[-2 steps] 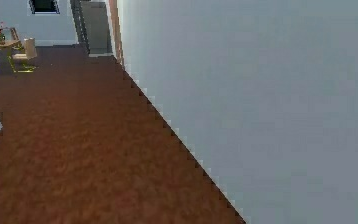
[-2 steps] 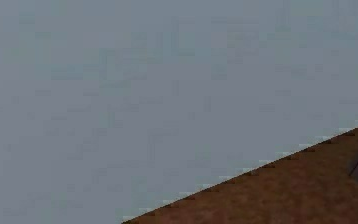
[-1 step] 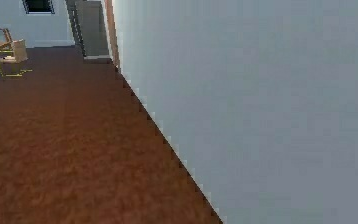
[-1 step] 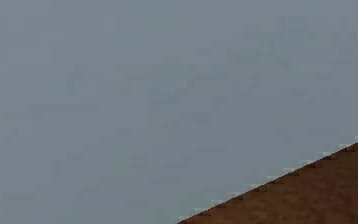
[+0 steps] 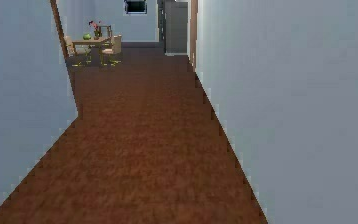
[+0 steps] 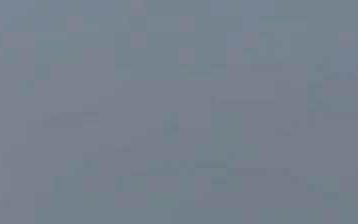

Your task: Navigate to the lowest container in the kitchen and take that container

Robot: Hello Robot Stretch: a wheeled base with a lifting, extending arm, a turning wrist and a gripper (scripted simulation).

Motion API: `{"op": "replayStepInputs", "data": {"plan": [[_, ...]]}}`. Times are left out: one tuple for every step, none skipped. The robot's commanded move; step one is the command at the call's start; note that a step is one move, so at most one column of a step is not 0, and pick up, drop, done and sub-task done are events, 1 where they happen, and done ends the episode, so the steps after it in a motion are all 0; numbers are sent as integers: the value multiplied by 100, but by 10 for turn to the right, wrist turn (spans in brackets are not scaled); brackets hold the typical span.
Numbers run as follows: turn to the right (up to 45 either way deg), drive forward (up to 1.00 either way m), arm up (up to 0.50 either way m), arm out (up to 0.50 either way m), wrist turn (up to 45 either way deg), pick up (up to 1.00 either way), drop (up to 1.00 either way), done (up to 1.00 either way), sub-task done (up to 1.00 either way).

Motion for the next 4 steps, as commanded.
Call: {"op": "replayStepInputs", "data": {"plan": [[0,80,0,0,0,0,0,0,0],[-180,0,0,0,0,0,0,0,0],[0,100,0,0,0,0,0,0,0],[0,100,0,0,0,0,0,0,0]]}}
